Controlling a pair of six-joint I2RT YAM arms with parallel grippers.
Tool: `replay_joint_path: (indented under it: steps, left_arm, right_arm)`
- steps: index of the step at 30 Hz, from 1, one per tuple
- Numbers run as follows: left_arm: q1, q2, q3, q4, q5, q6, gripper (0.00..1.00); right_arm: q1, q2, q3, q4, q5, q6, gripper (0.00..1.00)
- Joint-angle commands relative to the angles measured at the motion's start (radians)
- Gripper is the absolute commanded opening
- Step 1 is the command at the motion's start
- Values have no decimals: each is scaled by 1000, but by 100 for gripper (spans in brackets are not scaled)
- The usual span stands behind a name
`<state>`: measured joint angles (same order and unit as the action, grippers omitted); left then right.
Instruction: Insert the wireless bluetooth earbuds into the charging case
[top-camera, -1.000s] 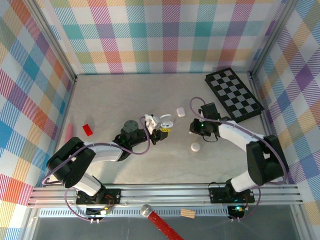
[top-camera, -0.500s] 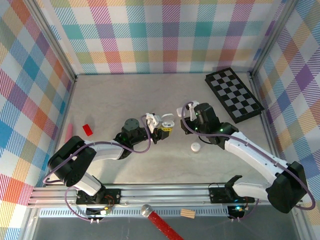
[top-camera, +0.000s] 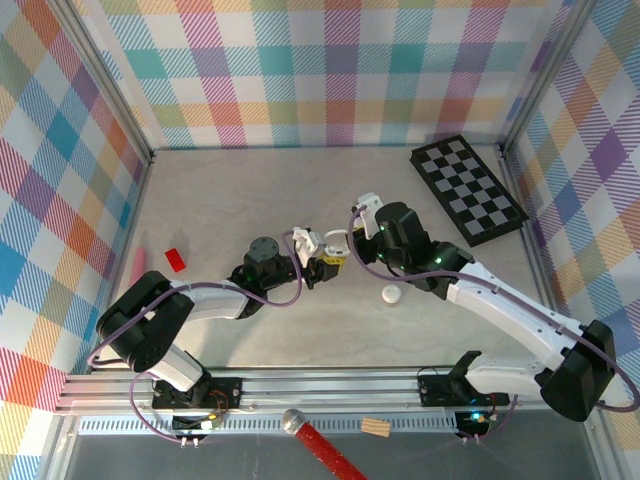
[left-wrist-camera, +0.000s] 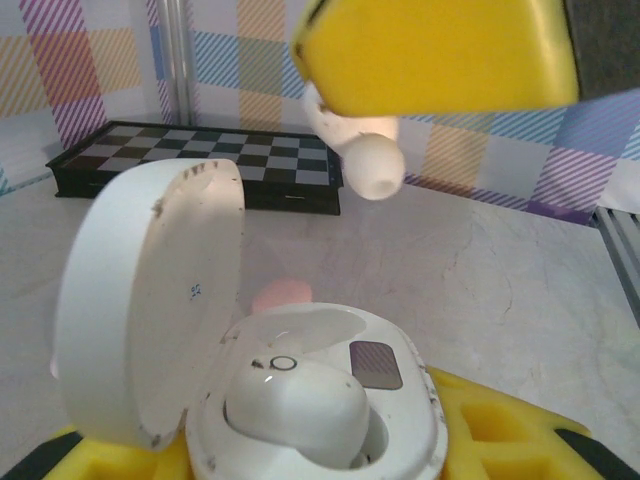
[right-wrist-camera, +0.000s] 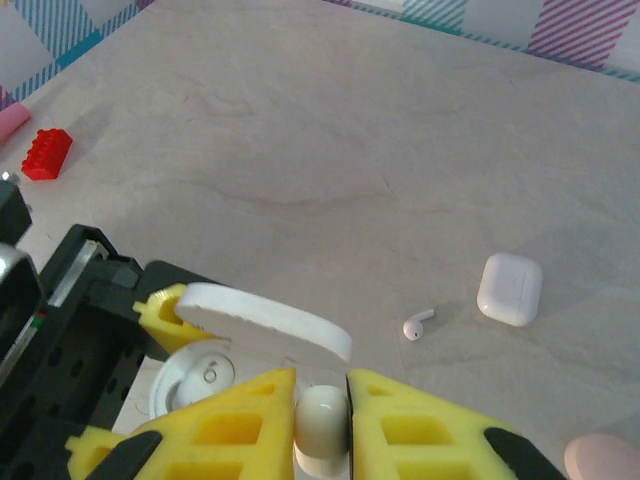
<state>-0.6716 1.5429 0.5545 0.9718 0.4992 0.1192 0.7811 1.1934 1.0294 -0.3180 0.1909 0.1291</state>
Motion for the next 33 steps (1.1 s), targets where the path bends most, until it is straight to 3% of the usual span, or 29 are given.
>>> replay_joint_path:
  steps: [1,33]
  left_arm:
    - [7,-8,18,44,37,-12,33]
    - [7,-49,51,-33,-5,-38,33]
  right_arm:
    - [12,30,35,-26,9,-27,19]
    - [18,98,33,-41,-40,-36,20]
